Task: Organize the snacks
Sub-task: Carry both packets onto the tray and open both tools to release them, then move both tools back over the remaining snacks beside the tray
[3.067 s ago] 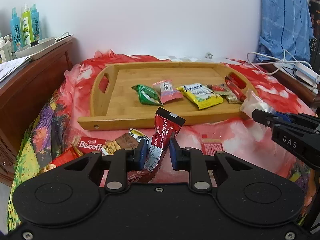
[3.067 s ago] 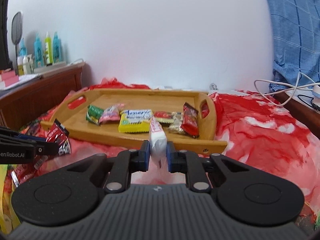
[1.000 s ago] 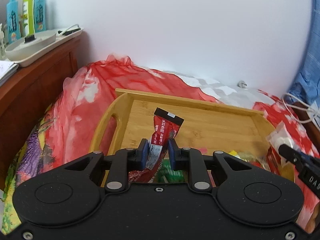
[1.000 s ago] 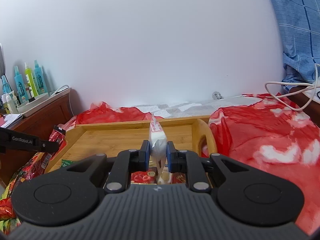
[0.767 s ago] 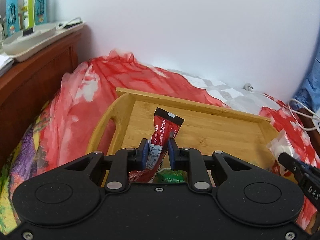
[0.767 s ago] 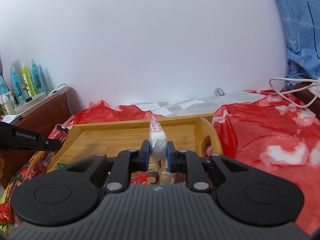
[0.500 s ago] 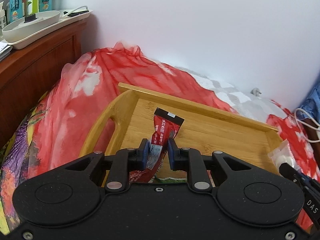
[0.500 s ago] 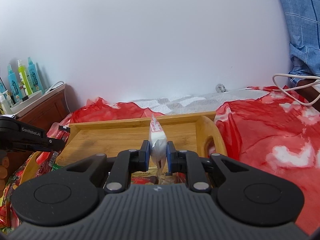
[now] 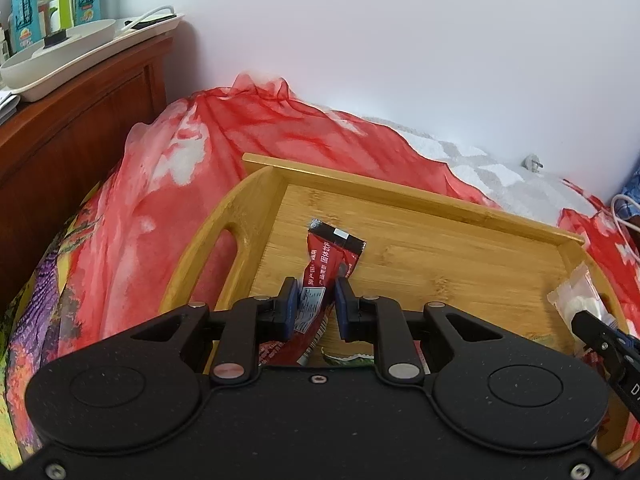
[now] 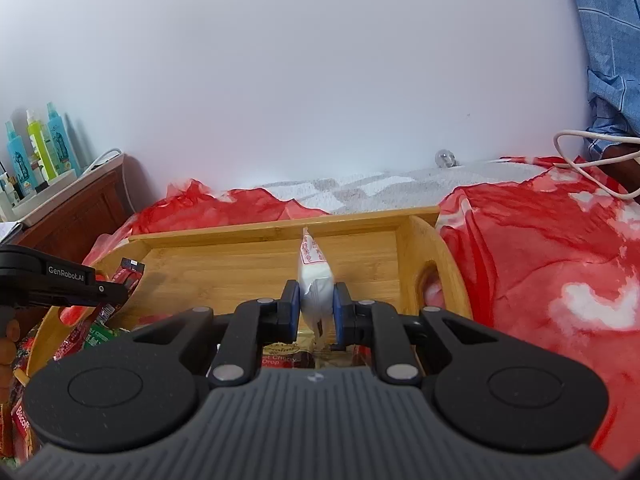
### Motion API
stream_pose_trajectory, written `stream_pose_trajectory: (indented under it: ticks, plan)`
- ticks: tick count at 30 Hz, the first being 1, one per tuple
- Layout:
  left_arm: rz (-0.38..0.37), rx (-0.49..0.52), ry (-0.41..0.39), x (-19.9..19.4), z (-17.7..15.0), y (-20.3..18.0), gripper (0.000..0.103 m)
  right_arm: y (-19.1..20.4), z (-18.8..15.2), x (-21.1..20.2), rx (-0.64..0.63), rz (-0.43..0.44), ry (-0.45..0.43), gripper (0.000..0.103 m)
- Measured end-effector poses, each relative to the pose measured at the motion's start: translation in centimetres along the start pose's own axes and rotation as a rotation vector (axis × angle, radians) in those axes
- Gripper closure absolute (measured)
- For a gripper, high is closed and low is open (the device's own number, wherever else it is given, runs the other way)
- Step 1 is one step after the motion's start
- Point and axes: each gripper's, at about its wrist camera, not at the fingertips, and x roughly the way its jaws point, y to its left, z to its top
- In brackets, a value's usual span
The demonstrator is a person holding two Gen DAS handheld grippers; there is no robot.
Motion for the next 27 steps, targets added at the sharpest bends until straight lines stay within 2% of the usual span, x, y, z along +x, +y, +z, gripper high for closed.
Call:
stream_pose_trajectory:
  ticks: [12,14,15,16,18,21,23,27]
  plan:
    - [-0.002,0.038,0.000,0.1,-0.2,-0.4,0.084,0.0,-0.2,0.5,0.003,-0.006,0.015,0.080]
    - [0.008,0.047,-0.003,0.0,-0.3,-0.5,0.083,0.0,-0.2,0.5,0.006,-0.005,0.013,0.075]
    - [0.012,0.054,-0.004,-0.1,-0.3,-0.6,0.080,0.0,-0.1,0.6,0.008,-0.006,0.014,0.065]
    - [0.015,0.061,-0.004,-0.2,-0.4,-0.7,0.078,0.0,-0.1,0.6,0.008,-0.004,0.017,0.060]
    - [0.019,0.071,-0.009,-0.5,-0.4,-0.8,0.067,0.1,-0.1,0.5,0.007,-0.003,0.017,0.057]
    - [0.018,0.085,-0.014,-1.1,-0.7,-0.9,0.061,0.3,-0.1,0.3,0.008,0.006,0.010,0.048]
    - [0.024,0.098,-0.016,-1.5,-0.9,-1.0,0.054,0.6,-0.2,-0.1,0.003,0.014,0.003,0.038]
    - [0.033,0.131,-0.039,-2.9,-1.5,-1.2,0.043,1.3,-0.4,-0.9,-0.023,-0.002,-0.016,0.031]
